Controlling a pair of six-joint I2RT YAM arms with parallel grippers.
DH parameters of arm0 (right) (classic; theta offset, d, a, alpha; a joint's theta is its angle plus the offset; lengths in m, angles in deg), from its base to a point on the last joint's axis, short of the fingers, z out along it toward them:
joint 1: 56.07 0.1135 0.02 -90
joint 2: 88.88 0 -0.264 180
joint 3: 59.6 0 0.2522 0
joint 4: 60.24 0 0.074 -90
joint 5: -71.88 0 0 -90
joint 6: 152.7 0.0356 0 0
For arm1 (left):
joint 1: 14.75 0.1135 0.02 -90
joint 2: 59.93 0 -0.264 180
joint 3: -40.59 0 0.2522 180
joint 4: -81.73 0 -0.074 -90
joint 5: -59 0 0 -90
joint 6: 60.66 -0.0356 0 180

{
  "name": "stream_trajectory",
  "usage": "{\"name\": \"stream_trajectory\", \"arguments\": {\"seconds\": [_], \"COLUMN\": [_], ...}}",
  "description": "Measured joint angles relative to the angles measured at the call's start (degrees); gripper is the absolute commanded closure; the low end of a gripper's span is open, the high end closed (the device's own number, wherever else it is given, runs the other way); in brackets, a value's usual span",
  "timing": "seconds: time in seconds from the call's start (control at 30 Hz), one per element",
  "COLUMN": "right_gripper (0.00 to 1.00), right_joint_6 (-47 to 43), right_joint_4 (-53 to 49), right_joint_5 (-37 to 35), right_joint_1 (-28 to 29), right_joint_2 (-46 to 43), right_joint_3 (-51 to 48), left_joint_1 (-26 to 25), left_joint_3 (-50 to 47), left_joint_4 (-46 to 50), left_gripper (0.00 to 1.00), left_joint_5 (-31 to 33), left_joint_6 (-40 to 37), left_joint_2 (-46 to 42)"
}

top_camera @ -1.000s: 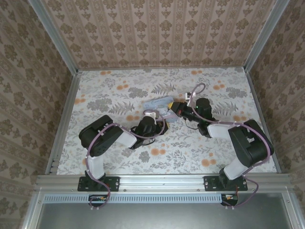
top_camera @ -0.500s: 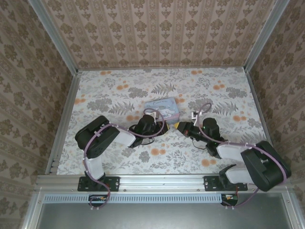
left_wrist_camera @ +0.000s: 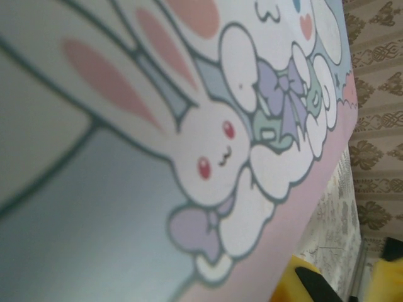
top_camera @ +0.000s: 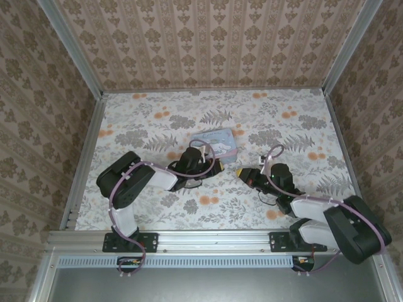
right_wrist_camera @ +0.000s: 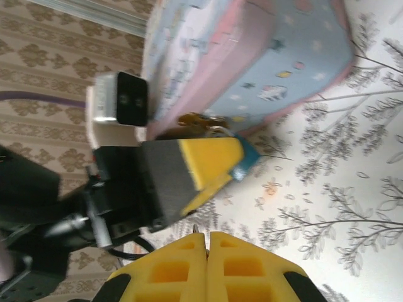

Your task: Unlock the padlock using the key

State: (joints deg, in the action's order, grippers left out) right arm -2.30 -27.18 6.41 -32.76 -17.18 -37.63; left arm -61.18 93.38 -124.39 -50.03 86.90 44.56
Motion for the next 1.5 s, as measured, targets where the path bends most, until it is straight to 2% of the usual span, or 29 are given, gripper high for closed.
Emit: {"name": "stream_trajectory", "arguments": {"seconds": [0.27,0.37,0.5,0.77,1.1,1.5], "right_gripper": [1.0,1.0,1.0,1.0,1.0,1.0], "right_joint_6": [6.7,8.2,9.0,10.6,13.2,13.6], "right_joint_4": [19.0,22.7,25.5,26.8,26.8,27.2], "right_joint_5": [0.2,-0.4,-1.4,-4.0,-8.1,-9.2], "right_joint_1": [1.0,3.0,5.1,5.7,6.0,6.0], "right_joint_2": [23.7,27.5,27.7,27.7,27.7,27.7], "right_joint_3": [1.4,1.9,2.1,2.3,2.9,3.3], "left_joint_1": [1.2,1.2,1.2,1.2,1.2,0.7], "left_joint_3": [-2.0,-2.6,-3.3,-4.6,-4.6,-4.4], "left_joint_4": [-2.3,-3.9,-5.9,-9.4,-9.8,-9.9], "left_gripper": [1.0,1.0,1.0,1.0,1.0,1.0], "left_joint_5": [-1.7,-1.8,-1.8,-1.6,-1.0,0.2], "left_joint_6": [3.8,5.2,7.0,10.0,11.7,12.6], "left_joint_2": [-1.4,-1.4,-1.4,-1.4,-1.4,-1.2]}}
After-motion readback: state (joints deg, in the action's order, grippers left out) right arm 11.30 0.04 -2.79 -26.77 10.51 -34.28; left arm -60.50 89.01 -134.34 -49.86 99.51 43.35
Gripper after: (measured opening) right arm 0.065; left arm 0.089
